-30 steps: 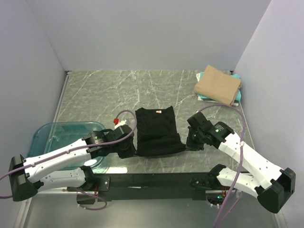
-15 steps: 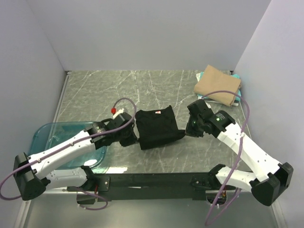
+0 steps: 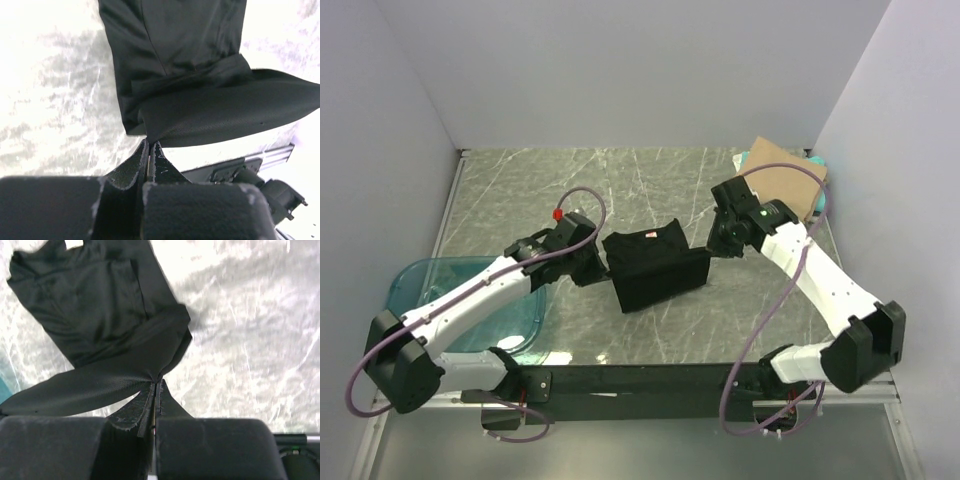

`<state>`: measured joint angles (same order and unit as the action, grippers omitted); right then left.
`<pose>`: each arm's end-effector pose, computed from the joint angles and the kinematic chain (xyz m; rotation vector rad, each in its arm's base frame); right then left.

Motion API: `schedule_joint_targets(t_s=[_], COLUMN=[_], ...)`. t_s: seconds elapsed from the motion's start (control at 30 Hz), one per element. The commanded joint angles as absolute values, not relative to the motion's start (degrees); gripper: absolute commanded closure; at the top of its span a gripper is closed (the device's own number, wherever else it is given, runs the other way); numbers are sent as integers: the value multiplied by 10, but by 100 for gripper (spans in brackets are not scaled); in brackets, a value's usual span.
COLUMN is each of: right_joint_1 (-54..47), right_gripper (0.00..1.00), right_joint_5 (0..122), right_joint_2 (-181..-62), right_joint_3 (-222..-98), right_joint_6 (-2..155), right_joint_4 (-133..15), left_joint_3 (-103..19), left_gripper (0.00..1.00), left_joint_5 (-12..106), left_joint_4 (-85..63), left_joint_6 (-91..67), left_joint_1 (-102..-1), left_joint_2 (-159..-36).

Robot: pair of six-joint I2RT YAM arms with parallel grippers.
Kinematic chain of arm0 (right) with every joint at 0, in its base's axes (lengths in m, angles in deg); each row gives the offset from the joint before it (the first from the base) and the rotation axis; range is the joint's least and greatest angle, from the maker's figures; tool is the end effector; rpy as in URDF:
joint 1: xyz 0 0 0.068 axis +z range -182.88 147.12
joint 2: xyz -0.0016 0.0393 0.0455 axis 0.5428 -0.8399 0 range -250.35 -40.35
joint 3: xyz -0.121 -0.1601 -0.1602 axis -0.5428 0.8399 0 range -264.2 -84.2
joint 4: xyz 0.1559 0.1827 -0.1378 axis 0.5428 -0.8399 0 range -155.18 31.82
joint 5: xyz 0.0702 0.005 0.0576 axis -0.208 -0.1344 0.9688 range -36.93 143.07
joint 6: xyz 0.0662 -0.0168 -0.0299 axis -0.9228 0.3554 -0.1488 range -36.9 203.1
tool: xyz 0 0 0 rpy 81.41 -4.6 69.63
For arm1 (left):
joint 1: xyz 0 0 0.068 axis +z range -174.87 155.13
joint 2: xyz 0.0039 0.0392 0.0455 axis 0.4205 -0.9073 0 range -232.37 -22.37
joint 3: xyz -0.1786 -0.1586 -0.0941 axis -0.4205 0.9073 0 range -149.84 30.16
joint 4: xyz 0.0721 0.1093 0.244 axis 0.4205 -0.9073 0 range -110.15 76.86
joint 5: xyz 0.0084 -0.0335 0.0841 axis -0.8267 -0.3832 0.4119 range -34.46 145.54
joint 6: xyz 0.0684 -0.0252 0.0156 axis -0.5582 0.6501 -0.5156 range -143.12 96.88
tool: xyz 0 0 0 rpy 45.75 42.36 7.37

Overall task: Fold and stack the t-shirts
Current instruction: Fold the tshirt

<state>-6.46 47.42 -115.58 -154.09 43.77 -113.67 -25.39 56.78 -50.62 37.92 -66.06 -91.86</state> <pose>0.2618 0.1232 0.2692 0.3318 2.6286 0.2646 0.2167 -0.1878 0.2338 -0.4605 2.5758 -0.6952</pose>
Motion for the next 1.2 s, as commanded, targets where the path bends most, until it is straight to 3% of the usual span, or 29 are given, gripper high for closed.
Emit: schedule_joint_targets(t_s=[0.0,0.73,1.17], right_joint_1=[-87,-133,-142], right_gripper=[100,100,100], right_joint_5=[451,463,467], right_joint_2=[-1187,-1470,-1562], right_joint_3=[-1585,-1808,-1877], right_joint_6=[480,548,565], right_joint_4=[-1109,-1106,-1114], left_joint_3=[-281,-355,-407], left_gripper=[100,100,100], left_joint_5=[560,483,474], left_joint_4=[-491,-437,-414], left_joint_6=[339,248,215], left_joint_1=[-634,-499,-466], left_joint_2=[-939,-1136,-1228])
